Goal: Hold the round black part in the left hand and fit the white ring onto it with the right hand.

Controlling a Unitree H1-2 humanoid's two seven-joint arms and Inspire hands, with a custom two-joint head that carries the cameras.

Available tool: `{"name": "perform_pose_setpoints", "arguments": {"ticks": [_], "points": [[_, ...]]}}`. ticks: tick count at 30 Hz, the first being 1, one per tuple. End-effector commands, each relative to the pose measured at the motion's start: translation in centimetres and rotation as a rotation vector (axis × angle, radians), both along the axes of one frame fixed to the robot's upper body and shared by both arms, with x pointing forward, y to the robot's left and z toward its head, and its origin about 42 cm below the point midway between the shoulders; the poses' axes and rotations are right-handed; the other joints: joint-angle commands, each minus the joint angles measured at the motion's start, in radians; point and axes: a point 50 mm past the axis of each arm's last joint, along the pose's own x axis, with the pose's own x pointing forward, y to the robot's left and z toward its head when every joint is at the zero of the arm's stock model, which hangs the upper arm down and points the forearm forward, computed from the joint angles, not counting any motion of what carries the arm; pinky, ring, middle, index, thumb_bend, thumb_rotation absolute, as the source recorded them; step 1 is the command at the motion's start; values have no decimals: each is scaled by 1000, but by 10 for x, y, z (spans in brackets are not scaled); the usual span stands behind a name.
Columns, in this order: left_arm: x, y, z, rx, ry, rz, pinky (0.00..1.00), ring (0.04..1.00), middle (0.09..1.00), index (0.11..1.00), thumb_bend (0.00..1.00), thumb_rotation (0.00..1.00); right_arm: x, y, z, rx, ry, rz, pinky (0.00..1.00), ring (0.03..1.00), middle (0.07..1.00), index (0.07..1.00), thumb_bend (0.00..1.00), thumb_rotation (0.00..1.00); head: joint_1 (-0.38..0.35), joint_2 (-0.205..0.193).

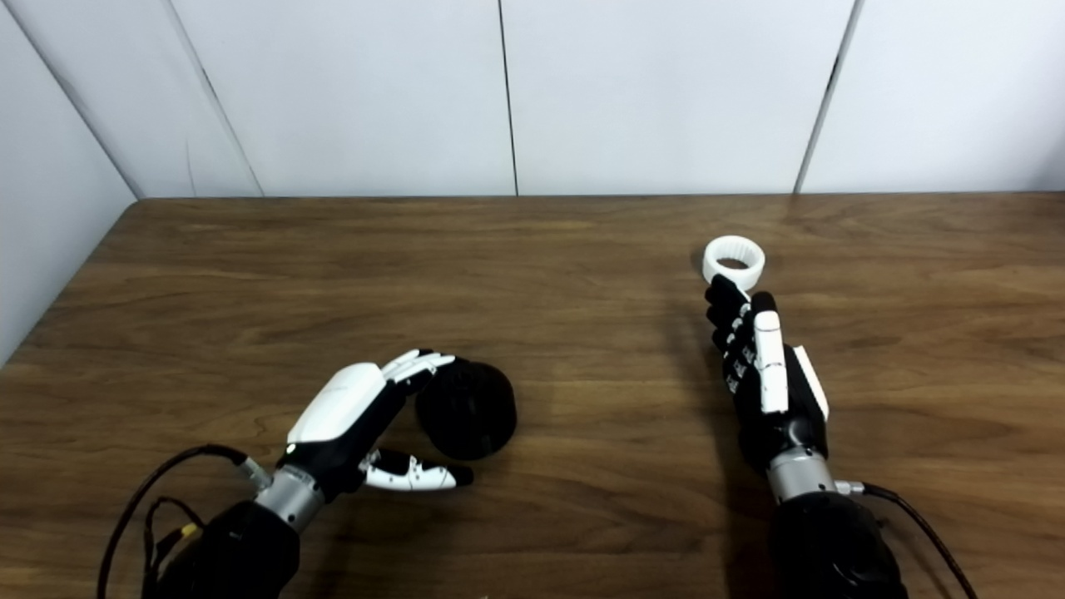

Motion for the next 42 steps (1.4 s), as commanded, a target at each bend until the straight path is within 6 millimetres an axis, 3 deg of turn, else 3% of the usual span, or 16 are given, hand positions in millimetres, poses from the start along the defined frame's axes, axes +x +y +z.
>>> {"name": "perform_pose_setpoints", "arguments": {"ticks": [1, 8, 13, 22, 39, 41, 42], "points": [[-12, -2, -7, 27, 36, -34, 835, 942, 897, 826, 867, 351, 7, 4, 18, 3, -89, 19, 1000, 955, 920, 891, 550, 1000, 1, 0], [-37, -10, -11, -6, 57, -51, 908, 948, 896, 828, 868, 361, 7, 4, 20, -2, -83, 20, 1000, 959, 924, 896, 551, 1000, 3, 12], [-52, -17, -13, -14, 52, -70, 824, 939, 889, 820, 875, 366, 7, 5, 21, -3, -85, 22, 1000, 965, 928, 901, 547, 1000, -2, 18], [-76, -30, -15, -23, 71, -117, 852, 956, 898, 844, 838, 360, 6, 7, 21, 0, -85, 25, 1000, 970, 931, 900, 542, 1000, -9, 27], [-72, -34, -18, -32, 81, -84, 880, 961, 903, 841, 817, 352, 5, 2, 24, -27, -99, 26, 1000, 967, 930, 897, 532, 998, -12, 34], [-72, -34, -18, -27, 85, -82, 874, 957, 901, 840, 823, 358, 5, -2, 27, -57, -109, 13, 1000, 948, 919, 889, 513, 889, -10, 34], [-72, -35, -18, -26, 87, -81, 872, 956, 901, 841, 824, 358, 6, -4, 29, -70, -112, 7, 987, 940, 917, 883, 495, 787, -10, 34]]}}
